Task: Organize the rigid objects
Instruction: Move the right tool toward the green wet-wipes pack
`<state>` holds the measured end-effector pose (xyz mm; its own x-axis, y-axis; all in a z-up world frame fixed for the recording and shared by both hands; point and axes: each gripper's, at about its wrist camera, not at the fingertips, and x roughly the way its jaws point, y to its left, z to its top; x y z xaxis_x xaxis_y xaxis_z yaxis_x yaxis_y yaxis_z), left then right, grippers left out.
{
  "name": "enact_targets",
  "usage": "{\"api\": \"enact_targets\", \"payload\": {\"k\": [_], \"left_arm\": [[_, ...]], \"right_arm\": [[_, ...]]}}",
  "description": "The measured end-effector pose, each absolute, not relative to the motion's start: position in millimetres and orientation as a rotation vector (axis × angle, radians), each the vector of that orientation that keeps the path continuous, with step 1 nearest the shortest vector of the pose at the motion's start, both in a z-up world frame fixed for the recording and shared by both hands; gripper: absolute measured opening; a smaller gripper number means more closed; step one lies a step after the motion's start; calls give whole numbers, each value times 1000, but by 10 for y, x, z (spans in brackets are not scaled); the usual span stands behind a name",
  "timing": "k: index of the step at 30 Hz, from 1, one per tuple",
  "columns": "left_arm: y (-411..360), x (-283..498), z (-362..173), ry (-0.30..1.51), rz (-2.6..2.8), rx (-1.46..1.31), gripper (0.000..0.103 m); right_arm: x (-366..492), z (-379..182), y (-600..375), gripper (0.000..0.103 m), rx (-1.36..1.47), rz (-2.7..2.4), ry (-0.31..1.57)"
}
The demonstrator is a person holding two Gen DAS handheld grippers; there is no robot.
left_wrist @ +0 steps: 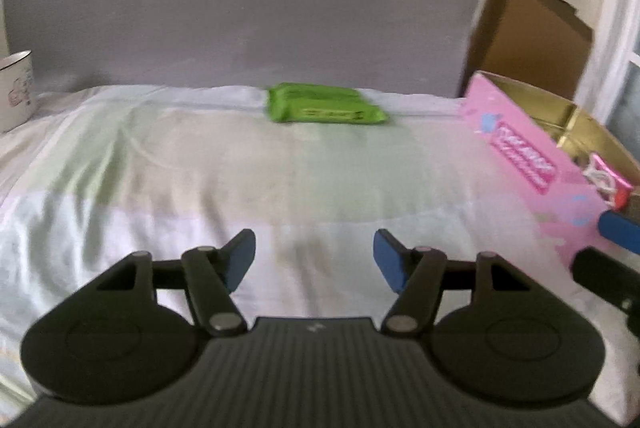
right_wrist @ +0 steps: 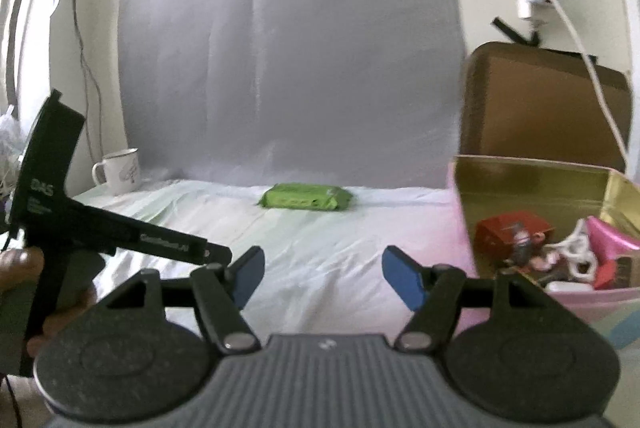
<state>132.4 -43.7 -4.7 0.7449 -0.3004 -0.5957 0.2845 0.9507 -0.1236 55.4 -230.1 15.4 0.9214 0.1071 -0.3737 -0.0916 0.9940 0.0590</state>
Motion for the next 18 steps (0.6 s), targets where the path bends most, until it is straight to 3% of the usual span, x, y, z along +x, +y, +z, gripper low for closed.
{"api": "enact_targets", "payload": {"k": [18], "left_arm": [[-74,1552,-197,641,-223,-84,70]], "right_arm": [[1284,6,-2068,72,101,158,515]]}}
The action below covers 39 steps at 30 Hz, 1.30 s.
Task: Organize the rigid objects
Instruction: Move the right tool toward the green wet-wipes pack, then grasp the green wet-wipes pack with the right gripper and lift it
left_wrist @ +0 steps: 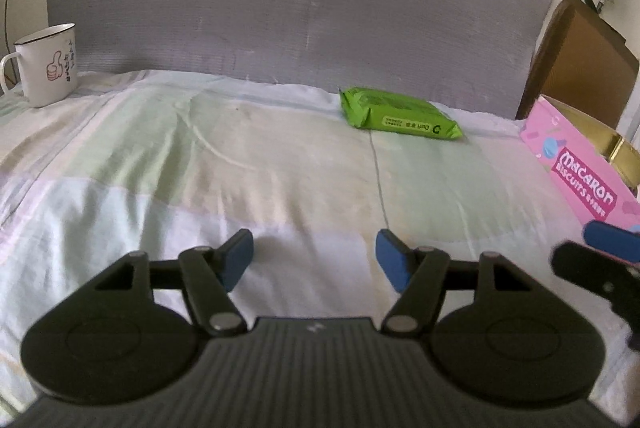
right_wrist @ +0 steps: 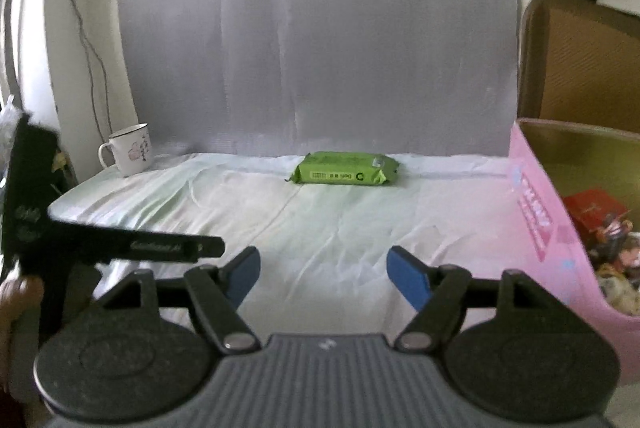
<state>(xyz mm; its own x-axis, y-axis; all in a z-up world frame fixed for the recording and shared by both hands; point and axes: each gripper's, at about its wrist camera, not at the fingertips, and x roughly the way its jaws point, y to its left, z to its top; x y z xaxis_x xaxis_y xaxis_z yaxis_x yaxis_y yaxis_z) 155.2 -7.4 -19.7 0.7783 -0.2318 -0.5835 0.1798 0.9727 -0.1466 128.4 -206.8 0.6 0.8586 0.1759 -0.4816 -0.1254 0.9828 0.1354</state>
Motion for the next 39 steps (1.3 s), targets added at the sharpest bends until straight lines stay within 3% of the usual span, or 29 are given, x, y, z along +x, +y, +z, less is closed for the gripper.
{"api": "enact_targets", "payload": {"k": [12,18,29,39], "left_arm": [[-42,1606,-193,639,-220,-94,72],[-15,1618,-189,637,-209,-105,72],[83,1637,-197,623,-132,-161,72],[60,1633,-208,623,-130,-150,76]], "right_arm": [[1909,-132,-2165,74,111,113,585],[2146,-141,-2188,83,86,84,580],[2716,-78,-2068,87,26,77,535],[3340,-152,-2030,97,87,62,585]]}}
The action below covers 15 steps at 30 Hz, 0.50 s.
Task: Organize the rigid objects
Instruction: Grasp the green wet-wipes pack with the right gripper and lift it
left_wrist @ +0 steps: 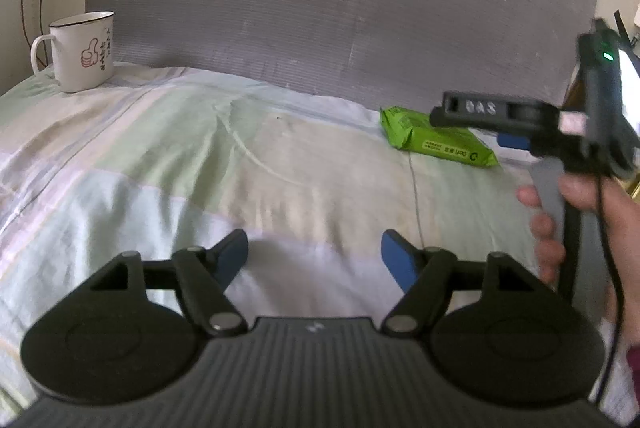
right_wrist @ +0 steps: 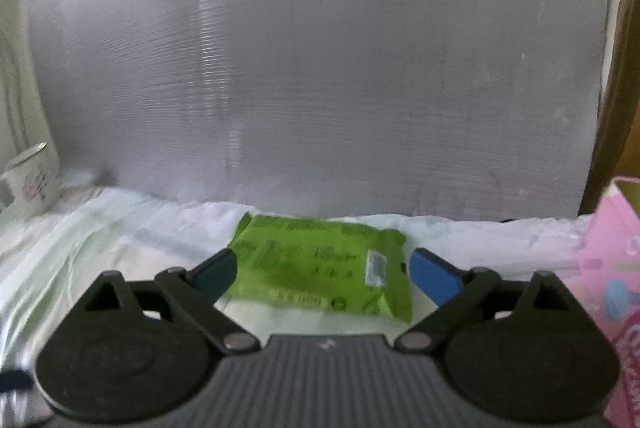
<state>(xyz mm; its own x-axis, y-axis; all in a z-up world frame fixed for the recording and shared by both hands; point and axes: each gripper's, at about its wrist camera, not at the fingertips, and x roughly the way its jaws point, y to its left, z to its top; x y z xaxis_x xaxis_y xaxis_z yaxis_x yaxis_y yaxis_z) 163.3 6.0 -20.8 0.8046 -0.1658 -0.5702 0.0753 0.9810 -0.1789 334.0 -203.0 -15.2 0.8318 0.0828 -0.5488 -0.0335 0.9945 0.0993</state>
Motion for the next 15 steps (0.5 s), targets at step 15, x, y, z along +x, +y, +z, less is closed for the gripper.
{"api": "enact_targets", "payload": {"k": [15], "left_arm": [[49,1626,-211,624,-133,-154,76]], "right_arm": [[3732,-286,-2250,76,288,184,756]]}}
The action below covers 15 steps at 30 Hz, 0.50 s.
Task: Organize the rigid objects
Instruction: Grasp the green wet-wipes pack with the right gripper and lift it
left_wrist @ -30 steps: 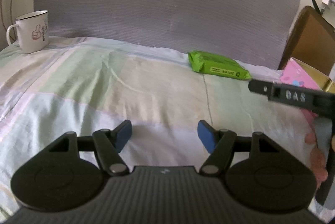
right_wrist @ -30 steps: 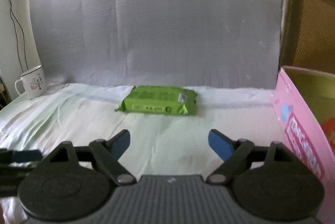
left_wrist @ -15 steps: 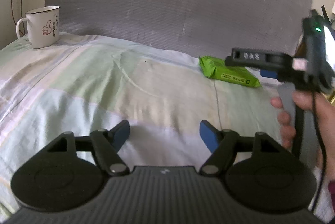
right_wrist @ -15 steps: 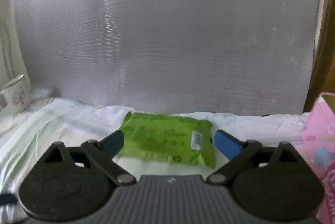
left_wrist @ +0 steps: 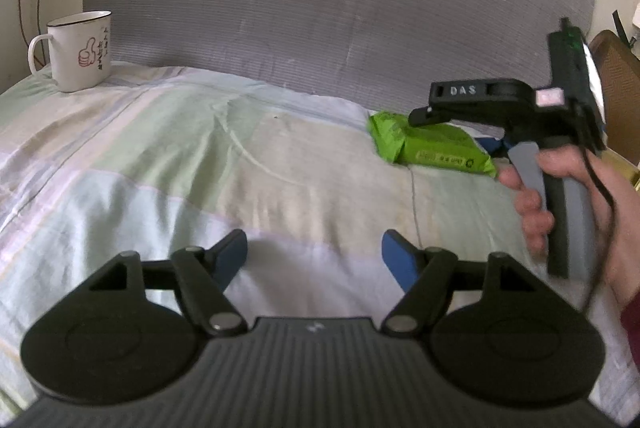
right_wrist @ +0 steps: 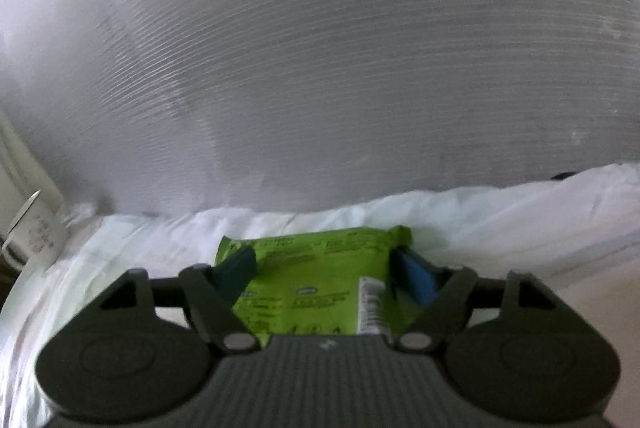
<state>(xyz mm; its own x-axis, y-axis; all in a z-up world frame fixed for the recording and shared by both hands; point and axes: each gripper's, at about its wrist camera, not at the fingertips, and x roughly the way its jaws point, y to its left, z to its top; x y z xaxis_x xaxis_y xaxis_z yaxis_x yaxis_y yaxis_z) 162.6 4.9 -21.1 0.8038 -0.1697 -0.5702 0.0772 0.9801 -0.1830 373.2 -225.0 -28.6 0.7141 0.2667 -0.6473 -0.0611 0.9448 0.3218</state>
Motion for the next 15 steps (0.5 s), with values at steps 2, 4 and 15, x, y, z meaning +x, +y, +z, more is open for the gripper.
{"api": "enact_targets", "payload": {"k": [2,4,15], "left_arm": [[57,1629,-212,624,-135,-160,76],[60,1634,-213,624,-139,-167,76],[237,1621,-113,581,-227,-319,80]], "right_arm": [[3560,-283,-2168,75,260,227,745],[3353,-282,-2107,75,222,257,733],[1982,-260,-1754,69,-140,411,682]]}}
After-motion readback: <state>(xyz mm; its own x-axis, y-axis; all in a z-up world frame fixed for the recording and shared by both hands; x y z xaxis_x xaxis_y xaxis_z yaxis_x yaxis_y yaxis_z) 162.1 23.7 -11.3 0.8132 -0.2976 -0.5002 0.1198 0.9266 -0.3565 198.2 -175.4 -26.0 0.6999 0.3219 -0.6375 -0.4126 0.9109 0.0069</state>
